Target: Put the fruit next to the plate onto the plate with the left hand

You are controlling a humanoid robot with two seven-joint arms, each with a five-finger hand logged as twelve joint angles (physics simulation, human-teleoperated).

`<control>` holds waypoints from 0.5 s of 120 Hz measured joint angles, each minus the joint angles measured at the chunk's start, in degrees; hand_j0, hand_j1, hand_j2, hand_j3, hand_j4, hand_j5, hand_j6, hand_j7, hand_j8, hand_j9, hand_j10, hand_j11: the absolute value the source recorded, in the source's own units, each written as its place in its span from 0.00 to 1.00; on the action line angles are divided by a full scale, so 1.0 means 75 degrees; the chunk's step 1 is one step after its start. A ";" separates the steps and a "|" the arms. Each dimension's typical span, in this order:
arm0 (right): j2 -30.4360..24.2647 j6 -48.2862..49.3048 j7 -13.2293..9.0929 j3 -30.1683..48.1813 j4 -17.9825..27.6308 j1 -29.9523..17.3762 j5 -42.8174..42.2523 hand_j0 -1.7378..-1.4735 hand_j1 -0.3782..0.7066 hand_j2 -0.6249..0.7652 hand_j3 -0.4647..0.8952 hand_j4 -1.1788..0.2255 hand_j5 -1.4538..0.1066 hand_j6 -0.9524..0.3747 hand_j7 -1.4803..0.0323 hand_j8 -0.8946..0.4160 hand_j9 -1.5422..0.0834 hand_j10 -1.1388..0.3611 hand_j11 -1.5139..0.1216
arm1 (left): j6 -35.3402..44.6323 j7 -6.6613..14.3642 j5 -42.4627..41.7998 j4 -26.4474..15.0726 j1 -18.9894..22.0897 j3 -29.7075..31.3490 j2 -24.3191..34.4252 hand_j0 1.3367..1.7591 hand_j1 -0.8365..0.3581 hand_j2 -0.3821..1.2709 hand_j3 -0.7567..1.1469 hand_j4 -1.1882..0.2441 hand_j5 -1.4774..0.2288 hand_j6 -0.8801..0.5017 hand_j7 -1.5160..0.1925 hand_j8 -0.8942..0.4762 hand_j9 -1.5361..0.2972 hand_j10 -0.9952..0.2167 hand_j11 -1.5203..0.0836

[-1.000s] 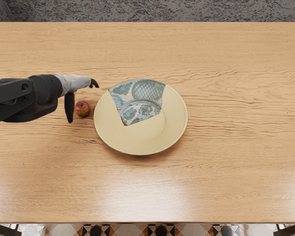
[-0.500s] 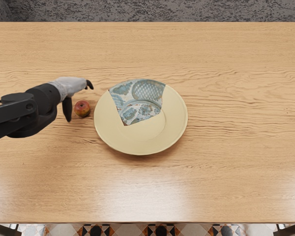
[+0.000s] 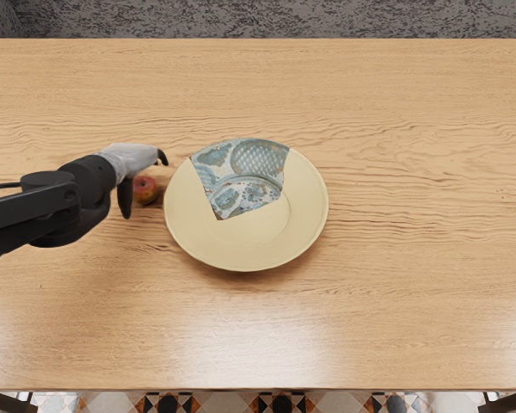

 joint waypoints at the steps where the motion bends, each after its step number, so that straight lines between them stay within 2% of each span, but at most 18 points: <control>1: 0.0000 0.0000 0.0000 0.0000 0.0000 0.0000 0.0000 0.30 0.04 0.45 0.34 0.83 0.92 0.71 0.97 0.67 0.94 0.75 0.91 | 0.0000 0.0000 0.0002 0.0011 0.0000 0.0002 0.0004 0.76 0.73 0.26 0.40 0.65 0.67 0.45 0.69 0.46 0.65 0.60 0.74; 23: 0.0000 0.0000 0.0000 -0.0001 0.0006 0.0000 0.0000 0.30 0.04 0.45 0.34 0.83 0.92 0.71 0.97 0.67 0.94 0.75 0.91 | 0.0001 0.0000 0.0007 0.0390 -0.0039 0.0060 -0.0014 0.76 0.72 0.27 0.40 0.64 0.66 0.44 0.68 0.45 0.65 0.59 0.73; 60: 0.0000 0.0000 0.0000 0.0004 0.0004 0.0000 0.0000 0.30 0.04 0.45 0.34 0.83 0.92 0.71 0.97 0.67 0.94 0.75 0.91 | 0.0001 0.0000 0.0009 0.0633 -0.0058 0.0070 -0.0389 0.76 0.70 0.27 0.40 0.62 0.64 0.42 0.66 0.43 0.63 0.57 0.71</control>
